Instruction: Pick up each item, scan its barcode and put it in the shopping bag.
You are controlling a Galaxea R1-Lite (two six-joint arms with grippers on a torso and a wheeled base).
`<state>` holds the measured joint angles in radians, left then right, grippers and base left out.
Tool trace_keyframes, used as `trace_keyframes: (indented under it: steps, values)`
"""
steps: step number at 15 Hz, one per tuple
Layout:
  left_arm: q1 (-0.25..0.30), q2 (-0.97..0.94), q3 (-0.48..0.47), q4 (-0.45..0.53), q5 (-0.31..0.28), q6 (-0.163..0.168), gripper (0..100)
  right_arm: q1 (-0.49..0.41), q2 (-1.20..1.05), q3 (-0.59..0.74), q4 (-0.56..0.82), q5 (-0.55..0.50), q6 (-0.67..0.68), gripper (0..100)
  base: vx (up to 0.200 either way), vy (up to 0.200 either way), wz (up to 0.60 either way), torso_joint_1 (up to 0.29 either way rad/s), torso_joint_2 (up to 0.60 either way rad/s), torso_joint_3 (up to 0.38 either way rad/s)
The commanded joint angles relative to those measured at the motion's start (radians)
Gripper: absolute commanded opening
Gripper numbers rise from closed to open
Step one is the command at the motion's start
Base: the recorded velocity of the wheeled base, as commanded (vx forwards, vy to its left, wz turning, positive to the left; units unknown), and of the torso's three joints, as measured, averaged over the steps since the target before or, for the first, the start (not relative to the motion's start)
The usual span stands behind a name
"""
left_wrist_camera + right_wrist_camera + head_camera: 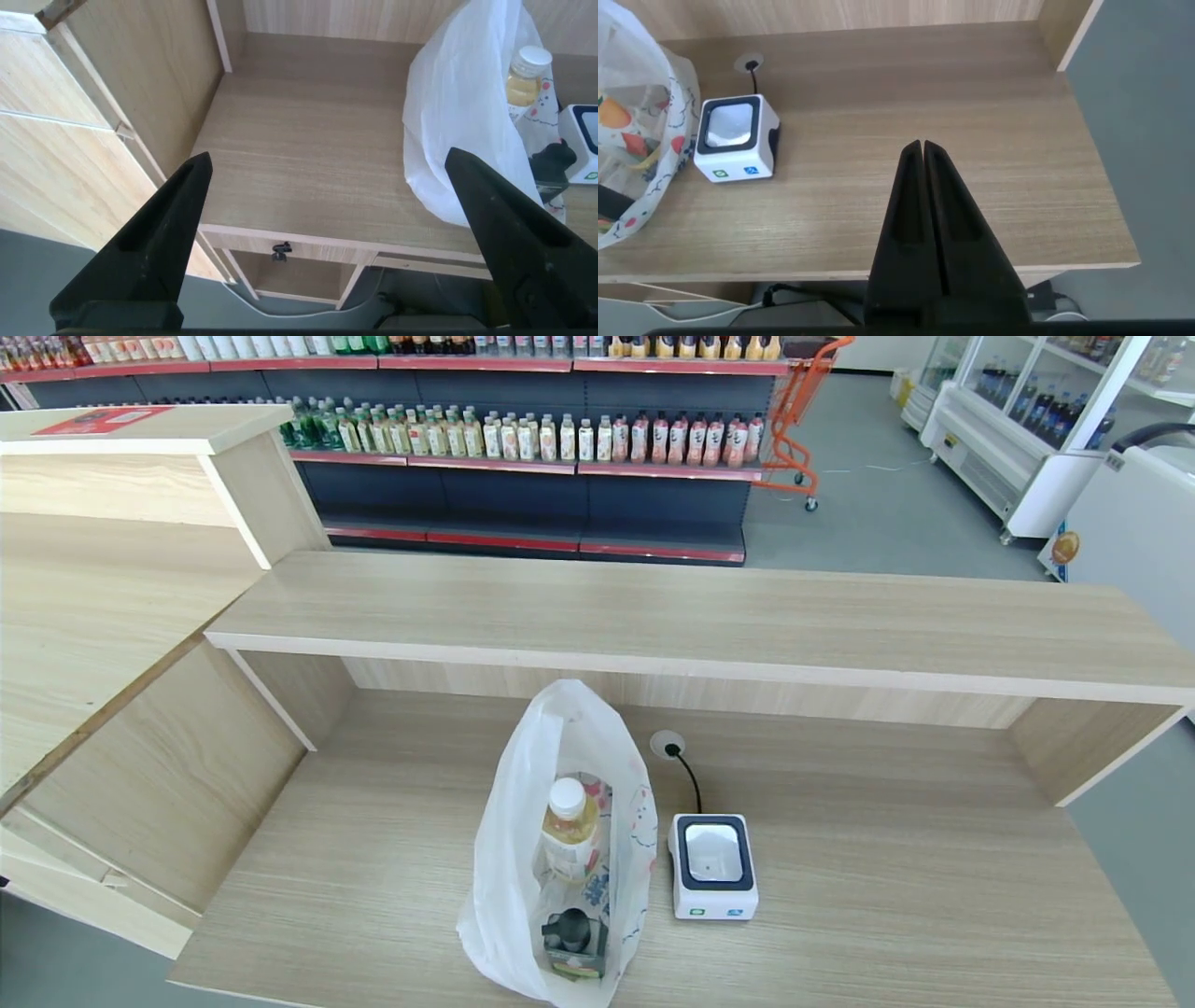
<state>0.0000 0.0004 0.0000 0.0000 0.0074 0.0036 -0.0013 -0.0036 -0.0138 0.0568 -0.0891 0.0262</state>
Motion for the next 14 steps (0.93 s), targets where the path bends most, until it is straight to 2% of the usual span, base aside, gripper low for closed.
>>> trace_keyframes:
  steps: [1, 14]
  values:
    - [0.000, 0.000, 0.000, 0.000, 0.000, -0.001, 100, 0.000, 0.004, 0.000, 0.000, 0.000, 0.000, 0, 0.000, 0.000, 0.00, 0.000, 0.00, 0.000]
    - [0.000, 0.001, 0.000, 0.000, 0.000, -0.001, 100, 0.000, 0.004, 0.000, 0.001, 0.000, -0.011, 0, 0.000, 0.000, 0.00, 0.000, 0.00, 0.000]
